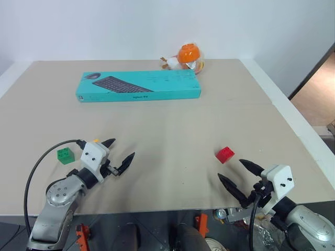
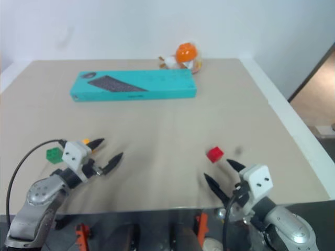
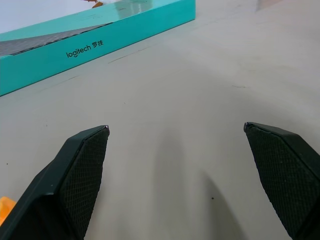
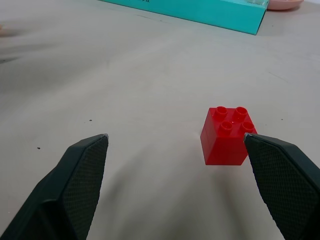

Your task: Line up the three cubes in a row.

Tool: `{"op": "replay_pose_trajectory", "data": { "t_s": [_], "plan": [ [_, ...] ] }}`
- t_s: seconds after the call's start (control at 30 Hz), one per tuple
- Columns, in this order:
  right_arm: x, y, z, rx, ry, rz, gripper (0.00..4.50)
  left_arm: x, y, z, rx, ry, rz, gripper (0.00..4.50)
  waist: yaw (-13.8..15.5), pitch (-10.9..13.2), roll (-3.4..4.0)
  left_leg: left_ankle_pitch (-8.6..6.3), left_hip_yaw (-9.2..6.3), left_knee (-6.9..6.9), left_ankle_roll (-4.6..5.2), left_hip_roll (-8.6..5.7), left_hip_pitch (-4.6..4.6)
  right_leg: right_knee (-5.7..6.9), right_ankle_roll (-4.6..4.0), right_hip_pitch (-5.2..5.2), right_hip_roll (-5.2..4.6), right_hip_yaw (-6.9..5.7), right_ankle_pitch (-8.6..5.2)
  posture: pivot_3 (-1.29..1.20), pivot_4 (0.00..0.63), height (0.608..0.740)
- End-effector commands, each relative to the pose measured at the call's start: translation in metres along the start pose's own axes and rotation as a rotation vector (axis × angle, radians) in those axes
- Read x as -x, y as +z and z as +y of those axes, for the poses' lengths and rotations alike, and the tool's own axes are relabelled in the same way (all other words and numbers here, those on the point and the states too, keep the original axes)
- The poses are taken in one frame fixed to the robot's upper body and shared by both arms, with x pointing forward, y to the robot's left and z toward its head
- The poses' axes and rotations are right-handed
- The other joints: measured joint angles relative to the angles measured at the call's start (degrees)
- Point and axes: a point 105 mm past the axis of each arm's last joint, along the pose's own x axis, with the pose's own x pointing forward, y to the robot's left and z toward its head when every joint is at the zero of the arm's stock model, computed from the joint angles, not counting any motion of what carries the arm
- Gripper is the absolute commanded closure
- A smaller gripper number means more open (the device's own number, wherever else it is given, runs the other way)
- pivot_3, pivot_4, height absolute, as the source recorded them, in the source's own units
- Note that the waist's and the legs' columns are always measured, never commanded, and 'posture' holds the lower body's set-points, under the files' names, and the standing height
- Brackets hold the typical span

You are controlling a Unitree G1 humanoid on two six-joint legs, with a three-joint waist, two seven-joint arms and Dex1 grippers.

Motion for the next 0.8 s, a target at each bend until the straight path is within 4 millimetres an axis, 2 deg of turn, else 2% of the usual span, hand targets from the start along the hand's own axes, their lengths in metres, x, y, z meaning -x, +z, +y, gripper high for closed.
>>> {"op": "replay_pose_trajectory", "data": {
  "t_s": [0.03,0.13,0.27,0.7,0.8],
  "plan": [
    [0.003,0.012,0.007,0.034,-0.009,-0.045,0.0,0.0,0.008,-0.007,0.042,-0.066,-0.036,0.04,0.0,0.0,0.0,0.0,0.0,0.0,0.0,0.0,0.0,0.0,0.0,0.0,0.0,0.0,0.0,0.0,0.15,0.74],
    [0.005,0.014,0.009,0.038,-0.039,-0.048,0.0,0.001,0.008,-0.017,0.149,-0.153,-0.045,0.04,0.0,0.0,0.02,-0.01,0.0,-0.02,-0.02,0.0,-0.02,0.0,0.03,-0.01,-0.01,-0.01,0.01,0.0,0.15,0.74],
    [0.006,0.015,0.01,0.043,-0.048,-0.046,0.0,0.002,0.009,-0.017,0.188,-0.176,-0.044,0.04,0.0,0.0,0.01,-0.04,-0.01,-0.02,-0.05,-0.01,-0.03,0.0,0.12,-0.02,0.0,-0.02,0.03,0.0,0.15,0.74],
    [0.01,0.018,0.012,0.042,-0.069,-0.045,0.0,0.011,0.01,-0.019,0.152,-0.18,-0.057,0.04,0.0,0.0,0.01,-0.04,-0.02,-0.01,-0.05,0.0,-0.02,0.0,-0.04,-0.01,-0.02,-0.02,-0.05,0.0,0.15,0.74],
    [0.008,0.019,0.009,0.047,-0.088,-0.053,0.0,0.011,0.015,-0.028,0.104,-0.276,-0.079,0.04,0.0,0.0,0.01,-0.04,-0.02,-0.01,-0.05,0.0,-0.01,0.0,-0.04,-0.01,-0.02,-0.02,-0.06,0.0,0.15,0.74]
  ]
}}
